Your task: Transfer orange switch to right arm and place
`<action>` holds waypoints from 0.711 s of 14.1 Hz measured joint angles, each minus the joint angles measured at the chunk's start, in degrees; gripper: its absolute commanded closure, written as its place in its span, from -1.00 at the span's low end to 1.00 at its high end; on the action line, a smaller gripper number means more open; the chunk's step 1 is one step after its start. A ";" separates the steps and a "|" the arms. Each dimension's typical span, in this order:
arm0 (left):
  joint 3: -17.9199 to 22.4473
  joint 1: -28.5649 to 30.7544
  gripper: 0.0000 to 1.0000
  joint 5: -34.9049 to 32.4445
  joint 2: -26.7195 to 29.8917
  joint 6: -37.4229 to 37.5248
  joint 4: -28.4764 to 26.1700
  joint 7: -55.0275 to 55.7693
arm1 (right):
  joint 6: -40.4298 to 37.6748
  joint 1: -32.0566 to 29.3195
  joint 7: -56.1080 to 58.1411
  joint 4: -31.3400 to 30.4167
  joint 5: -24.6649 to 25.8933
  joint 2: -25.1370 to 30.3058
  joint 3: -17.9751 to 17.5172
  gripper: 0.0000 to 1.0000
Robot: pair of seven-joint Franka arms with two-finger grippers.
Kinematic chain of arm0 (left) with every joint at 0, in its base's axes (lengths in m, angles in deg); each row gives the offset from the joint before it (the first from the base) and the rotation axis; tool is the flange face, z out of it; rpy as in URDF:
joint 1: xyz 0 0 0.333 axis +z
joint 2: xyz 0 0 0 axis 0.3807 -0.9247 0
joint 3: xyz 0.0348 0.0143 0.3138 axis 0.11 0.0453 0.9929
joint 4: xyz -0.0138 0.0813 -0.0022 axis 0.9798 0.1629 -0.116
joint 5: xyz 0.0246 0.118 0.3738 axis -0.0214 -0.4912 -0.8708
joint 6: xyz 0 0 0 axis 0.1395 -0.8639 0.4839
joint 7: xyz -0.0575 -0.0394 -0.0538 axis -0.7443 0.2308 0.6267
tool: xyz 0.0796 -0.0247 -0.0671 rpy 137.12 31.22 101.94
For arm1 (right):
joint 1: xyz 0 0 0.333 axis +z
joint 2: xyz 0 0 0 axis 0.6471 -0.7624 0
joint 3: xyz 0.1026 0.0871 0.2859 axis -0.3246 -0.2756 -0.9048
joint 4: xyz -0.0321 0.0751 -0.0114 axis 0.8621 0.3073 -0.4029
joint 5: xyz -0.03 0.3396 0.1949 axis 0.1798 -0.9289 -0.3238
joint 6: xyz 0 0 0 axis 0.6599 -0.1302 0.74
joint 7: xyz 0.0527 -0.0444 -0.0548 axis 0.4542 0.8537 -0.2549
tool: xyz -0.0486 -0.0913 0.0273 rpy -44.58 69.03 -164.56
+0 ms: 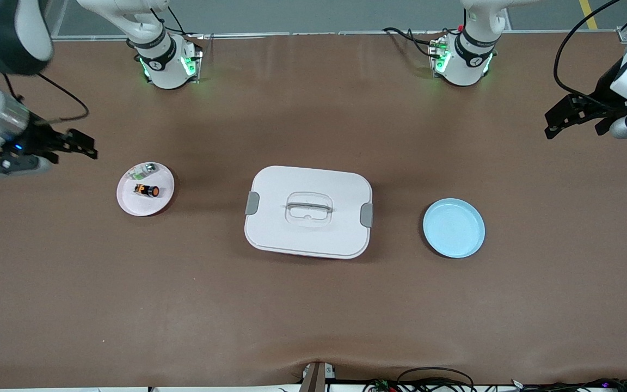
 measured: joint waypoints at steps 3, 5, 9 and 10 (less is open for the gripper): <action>0.00 0.00 -1.00 0.00 0.00 0.02 0.04 0.00 | -6.01 0.17 -0.03 6.81 0.00 2.33 -0.77 -1.00; 0.00 0.00 -1.00 0.00 0.00 0.02 0.07 0.00 | -9.09 0.26 -0.17 12.02 0.00 2.36 -1.21 -1.00; 0.04 0.03 -1.00 0.00 0.00 0.02 0.11 0.00 | -9.47 0.25 -0.24 14.76 0.03 1.91 -1.18 -1.00; 0.04 0.03 -1.00 0.00 0.00 0.02 0.13 0.00 | -9.14 0.22 -0.25 14.76 0.08 1.52 -1.14 -1.00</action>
